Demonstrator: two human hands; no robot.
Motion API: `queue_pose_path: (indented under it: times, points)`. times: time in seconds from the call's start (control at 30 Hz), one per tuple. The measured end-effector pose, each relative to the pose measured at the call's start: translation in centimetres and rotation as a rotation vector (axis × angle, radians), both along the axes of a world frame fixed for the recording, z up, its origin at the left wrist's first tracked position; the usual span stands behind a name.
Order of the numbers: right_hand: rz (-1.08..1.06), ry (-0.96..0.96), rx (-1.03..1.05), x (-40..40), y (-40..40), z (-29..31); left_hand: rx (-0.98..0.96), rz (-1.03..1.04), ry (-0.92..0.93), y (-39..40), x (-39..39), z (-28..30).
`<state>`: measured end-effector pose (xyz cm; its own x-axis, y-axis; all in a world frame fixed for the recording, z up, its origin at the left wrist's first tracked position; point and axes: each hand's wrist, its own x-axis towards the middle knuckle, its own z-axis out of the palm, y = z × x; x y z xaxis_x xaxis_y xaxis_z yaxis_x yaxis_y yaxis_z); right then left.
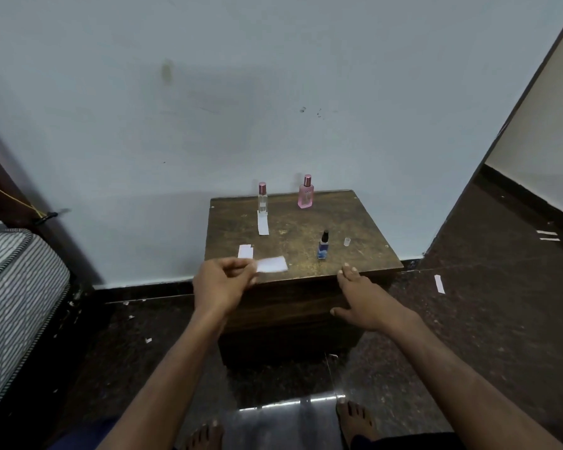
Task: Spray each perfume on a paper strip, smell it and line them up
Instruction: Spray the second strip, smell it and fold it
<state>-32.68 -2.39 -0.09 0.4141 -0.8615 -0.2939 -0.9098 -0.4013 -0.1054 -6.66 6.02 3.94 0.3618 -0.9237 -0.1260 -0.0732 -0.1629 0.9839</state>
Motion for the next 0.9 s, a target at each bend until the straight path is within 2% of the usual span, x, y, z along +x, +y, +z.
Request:
queue_pose_path:
  times: [0.03, 0.1, 0.13, 0.17, 0.2, 0.27, 0.3, 0.33, 0.4, 0.43, 0.47, 0.5, 0.53, 0.57, 0.6, 0.63, 0.7, 0.73, 0.77, 0.8, 0.87, 0.9]
  points:
    - [0.001, -0.004, 0.003, 0.0, 0.0, -0.1, -0.057, -0.055, 0.124, -0.1, -0.3, 0.5]
    - [0.0, -0.019, -0.002, 0.0, 0.0, -0.2, -0.199, -0.339, 0.438, 0.6, -0.8, 2.0]
    - [-0.001, -0.025, -0.006, -0.1, -0.1, -0.2, -0.224, -0.421, 0.482, 0.7, -0.9, 2.4]
    - [-0.003, -0.028, -0.012, -0.1, -0.1, -0.2, -0.215, -0.397, 0.434, 0.7, -1.0, 2.5]
    - [-0.002, -0.025, -0.017, -0.1, -0.1, -0.2, -0.182, -0.239, 0.319, 0.2, -0.9, 1.8]
    - [0.007, -0.015, -0.024, -0.1, 0.0, -0.2, -0.042, 0.307, 0.048, 0.2, -0.4, 0.6]
    - [0.01, -0.017, -0.026, -0.1, 0.0, -0.3, -0.048, 0.478, -0.072, 0.6, -0.8, 0.5]
    - [0.008, -0.021, -0.027, -0.2, 0.0, -0.3, -0.179, 0.497, -0.209, 0.6, -1.5, 0.6]
    - [0.0, -0.035, -0.024, -0.2, -0.1, -0.3, -0.472, 0.217, -0.527, 1.3, -3.7, 0.6]
    - [-0.003, -0.039, -0.028, -0.1, -0.1, -0.3, -0.513, 0.176, -0.644, 1.9, -4.1, 1.0]
    - [0.001, -0.038, -0.034, 0.0, -0.1, -0.3, -0.465, 0.263, -0.682, 1.6, -3.4, 1.2]
    - [0.004, -0.03, -0.037, 0.1, -0.1, -0.3, -0.37, 0.437, -0.616, 1.1, -2.6, 1.7]
    - [0.008, -0.021, -0.035, 0.1, 0.0, -0.3, -0.264, 0.628, -0.477, 0.9, -1.5, 2.0]
    - [0.007, -0.019, -0.033, 0.1, 0.0, -0.4, -0.193, 0.734, -0.347, 0.8, -0.7, 1.5]
    - [0.004, -0.017, -0.036, 0.0, -0.1, -0.5, -0.223, 0.694, -0.312, 0.8, -0.7, 1.1]
    - [0.001, -0.017, -0.037, -0.1, -0.2, -0.6, -0.343, 0.514, -0.369, 1.1, -1.6, 1.2]
    - [-0.01, -0.032, -0.03, 0.0, -0.3, -0.7, -0.632, -0.001, -0.546, 3.0, -5.4, 1.4]
    - [-0.026, -0.046, -0.022, 0.1, -0.3, -0.7, -0.705, -0.137, -0.664, 3.2, -6.0, 0.9]
    - [-0.036, -0.049, -0.016, 0.2, -0.2, -0.7, -0.703, -0.085, -0.744, 2.8, -5.5, 1.0]
    - [-0.032, -0.039, -0.021, 0.4, -0.1, -0.6, -0.616, 0.116, -0.731, 2.0, -4.2, 1.2]
    - [-0.021, -0.021, -0.034, 0.6, 0.1, -0.3, -0.332, 0.582, -0.411, 1.2, -1.8, 2.0]
    - [-0.028, -0.017, -0.03, 0.6, 0.2, -0.2, -0.29, 0.676, -0.38, 1.0, -1.6, 1.8]
